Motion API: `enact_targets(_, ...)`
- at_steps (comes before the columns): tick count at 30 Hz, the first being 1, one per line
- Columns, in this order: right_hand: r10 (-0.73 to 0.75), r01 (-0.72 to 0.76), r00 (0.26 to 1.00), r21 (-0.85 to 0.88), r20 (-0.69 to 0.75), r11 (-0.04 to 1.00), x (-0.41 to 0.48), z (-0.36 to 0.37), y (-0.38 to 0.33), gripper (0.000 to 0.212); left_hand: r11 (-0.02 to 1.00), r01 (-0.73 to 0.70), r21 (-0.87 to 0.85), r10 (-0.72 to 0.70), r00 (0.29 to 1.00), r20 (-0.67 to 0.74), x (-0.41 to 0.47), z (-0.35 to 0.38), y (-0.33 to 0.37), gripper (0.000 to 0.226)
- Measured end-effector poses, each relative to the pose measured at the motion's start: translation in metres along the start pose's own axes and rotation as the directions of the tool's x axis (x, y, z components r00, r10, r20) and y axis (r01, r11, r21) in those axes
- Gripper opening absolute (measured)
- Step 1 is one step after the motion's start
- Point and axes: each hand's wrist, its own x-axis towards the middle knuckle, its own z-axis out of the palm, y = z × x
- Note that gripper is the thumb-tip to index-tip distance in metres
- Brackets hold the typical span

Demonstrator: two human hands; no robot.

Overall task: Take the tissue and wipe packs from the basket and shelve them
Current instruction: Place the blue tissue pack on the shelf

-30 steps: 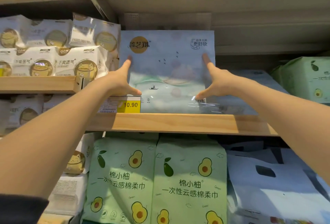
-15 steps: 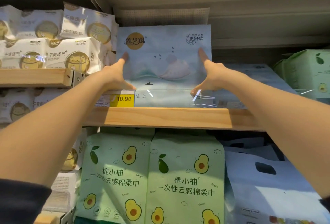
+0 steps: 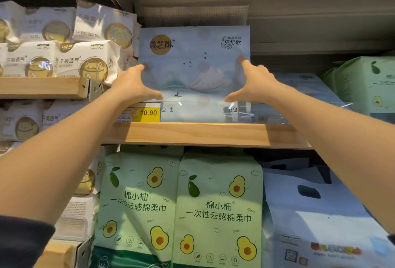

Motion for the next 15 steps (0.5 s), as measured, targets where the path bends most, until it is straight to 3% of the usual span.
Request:
enact_targets(6,-0.014,0.006,0.993,-0.072,-0.117,0.997,-0.011,-0.003,-0.007,0.062,1.000,-0.014,0.005,0.015,0.997,-0.078,-0.009,0.000,0.004,0.070)
enact_targets(15,0.011,-0.022,0.991,-0.089,-0.132,0.996,-0.015,-0.004,-0.010,0.056,0.999,-0.024,-0.035,0.022,0.998,-0.066,-0.016,-0.004,-0.001,0.066)
